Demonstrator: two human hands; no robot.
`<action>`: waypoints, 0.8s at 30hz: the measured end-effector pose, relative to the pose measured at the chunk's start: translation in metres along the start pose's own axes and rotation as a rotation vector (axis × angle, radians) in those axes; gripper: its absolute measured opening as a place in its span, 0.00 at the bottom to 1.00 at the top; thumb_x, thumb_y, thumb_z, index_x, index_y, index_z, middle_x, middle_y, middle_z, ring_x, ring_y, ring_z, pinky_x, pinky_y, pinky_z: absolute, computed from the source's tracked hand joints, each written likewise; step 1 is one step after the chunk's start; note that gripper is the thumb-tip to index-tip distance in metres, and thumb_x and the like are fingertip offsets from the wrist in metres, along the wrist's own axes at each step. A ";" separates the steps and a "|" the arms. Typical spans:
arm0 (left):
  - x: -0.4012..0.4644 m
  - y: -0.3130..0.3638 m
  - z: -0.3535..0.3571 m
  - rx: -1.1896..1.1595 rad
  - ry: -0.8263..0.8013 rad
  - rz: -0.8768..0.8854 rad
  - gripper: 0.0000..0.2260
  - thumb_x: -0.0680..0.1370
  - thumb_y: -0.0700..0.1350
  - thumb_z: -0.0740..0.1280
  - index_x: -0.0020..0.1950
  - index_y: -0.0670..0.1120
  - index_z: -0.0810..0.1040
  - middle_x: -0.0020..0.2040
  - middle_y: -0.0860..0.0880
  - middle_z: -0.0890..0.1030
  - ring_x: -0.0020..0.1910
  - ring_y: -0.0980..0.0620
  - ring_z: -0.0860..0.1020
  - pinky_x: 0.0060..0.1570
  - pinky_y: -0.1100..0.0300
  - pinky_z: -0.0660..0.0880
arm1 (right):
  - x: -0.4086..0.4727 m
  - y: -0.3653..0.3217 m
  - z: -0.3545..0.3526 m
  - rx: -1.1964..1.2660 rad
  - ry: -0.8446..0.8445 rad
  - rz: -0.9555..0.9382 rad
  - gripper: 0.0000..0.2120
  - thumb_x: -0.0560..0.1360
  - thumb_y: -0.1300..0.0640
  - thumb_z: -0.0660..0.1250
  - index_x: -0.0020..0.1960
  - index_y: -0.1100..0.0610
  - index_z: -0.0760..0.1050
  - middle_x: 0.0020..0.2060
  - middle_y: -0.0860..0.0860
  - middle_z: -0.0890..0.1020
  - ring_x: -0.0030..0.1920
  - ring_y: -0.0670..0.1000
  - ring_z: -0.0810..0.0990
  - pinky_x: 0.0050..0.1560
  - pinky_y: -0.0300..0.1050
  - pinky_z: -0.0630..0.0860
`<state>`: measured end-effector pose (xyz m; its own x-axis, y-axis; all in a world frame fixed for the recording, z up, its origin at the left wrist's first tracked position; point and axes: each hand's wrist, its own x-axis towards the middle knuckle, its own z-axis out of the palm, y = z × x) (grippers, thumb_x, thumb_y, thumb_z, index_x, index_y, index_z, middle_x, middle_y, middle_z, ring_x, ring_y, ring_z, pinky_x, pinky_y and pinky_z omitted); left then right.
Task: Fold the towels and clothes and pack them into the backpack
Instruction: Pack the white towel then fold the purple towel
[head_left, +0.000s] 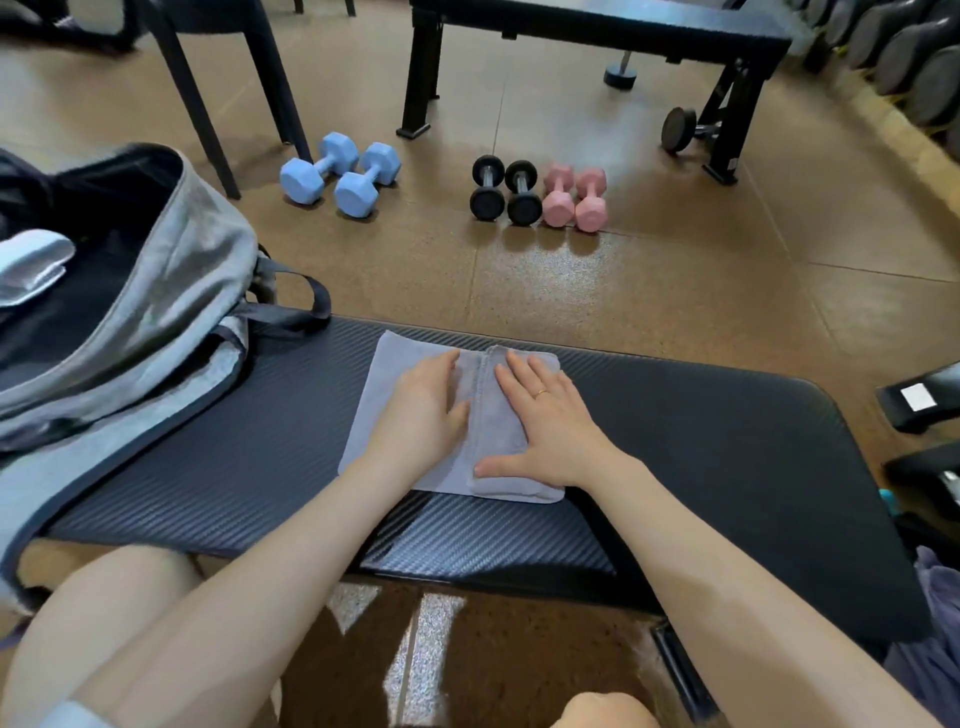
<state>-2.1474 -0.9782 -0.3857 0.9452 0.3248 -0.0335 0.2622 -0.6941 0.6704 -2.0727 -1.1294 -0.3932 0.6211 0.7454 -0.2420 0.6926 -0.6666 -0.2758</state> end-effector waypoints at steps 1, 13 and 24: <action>-0.005 -0.006 -0.003 0.073 0.030 -0.001 0.24 0.77 0.42 0.64 0.71 0.40 0.63 0.68 0.42 0.69 0.67 0.45 0.66 0.64 0.55 0.62 | 0.001 -0.001 0.001 -0.025 -0.001 -0.002 0.61 0.53 0.20 0.50 0.77 0.53 0.40 0.76 0.49 0.39 0.76 0.51 0.37 0.75 0.53 0.39; -0.017 -0.026 -0.046 0.157 -0.029 -0.532 0.17 0.71 0.55 0.68 0.47 0.42 0.71 0.46 0.45 0.77 0.45 0.44 0.76 0.35 0.57 0.68 | -0.003 -0.022 0.006 0.039 0.054 0.105 0.56 0.65 0.28 0.64 0.77 0.55 0.38 0.76 0.50 0.38 0.75 0.53 0.36 0.74 0.54 0.36; -0.050 0.030 0.004 -0.094 0.063 0.127 0.11 0.71 0.43 0.71 0.52 0.44 0.80 0.43 0.51 0.78 0.45 0.51 0.76 0.43 0.67 0.66 | -0.038 -0.021 0.024 0.533 0.497 -0.016 0.43 0.73 0.58 0.65 0.75 0.50 0.37 0.73 0.43 0.35 0.73 0.41 0.36 0.72 0.36 0.42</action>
<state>-2.1866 -1.0176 -0.3671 0.9547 0.2800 0.1011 0.1190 -0.6701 0.7327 -2.1198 -1.1437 -0.4008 0.7933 0.5811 0.1816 0.5086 -0.4686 -0.7223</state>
